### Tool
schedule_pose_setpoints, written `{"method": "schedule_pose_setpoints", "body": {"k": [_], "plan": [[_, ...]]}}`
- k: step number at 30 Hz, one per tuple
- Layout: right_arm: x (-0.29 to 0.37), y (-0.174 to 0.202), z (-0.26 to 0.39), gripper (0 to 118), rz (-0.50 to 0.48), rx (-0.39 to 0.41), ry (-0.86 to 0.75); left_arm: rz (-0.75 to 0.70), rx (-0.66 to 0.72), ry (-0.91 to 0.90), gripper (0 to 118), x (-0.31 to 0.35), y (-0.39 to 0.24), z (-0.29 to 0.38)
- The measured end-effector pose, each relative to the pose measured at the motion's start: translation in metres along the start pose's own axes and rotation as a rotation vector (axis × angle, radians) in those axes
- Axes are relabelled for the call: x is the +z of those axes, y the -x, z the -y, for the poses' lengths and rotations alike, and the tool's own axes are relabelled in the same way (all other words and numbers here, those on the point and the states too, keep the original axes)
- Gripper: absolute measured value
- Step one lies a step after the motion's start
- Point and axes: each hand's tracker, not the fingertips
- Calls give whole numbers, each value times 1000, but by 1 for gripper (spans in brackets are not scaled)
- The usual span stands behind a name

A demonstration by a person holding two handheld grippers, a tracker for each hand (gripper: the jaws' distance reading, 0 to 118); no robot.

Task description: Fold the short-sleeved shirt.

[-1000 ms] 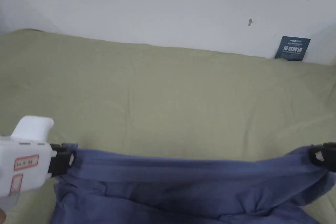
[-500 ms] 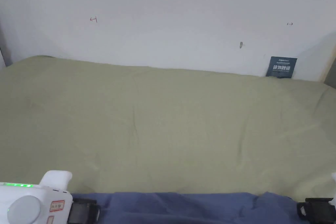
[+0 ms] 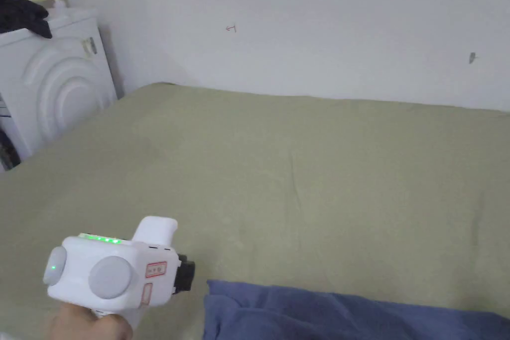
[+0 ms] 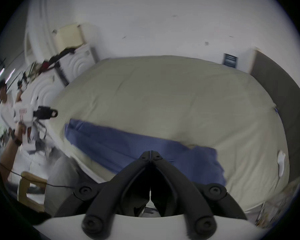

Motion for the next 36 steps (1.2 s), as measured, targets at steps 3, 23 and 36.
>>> {"method": "schedule_pose_setpoints", "body": {"k": [3,23,36], "plan": [[-26,24,-2,0,-97,0,10,68,83,28,0,-2,27,25],[-7,6,11,0,-104,-54,-45,670,519,96,118,-116,22,58],[4,0,21,0,-43,-90,-34,407,395,-40,4,-61,38,20]]}}
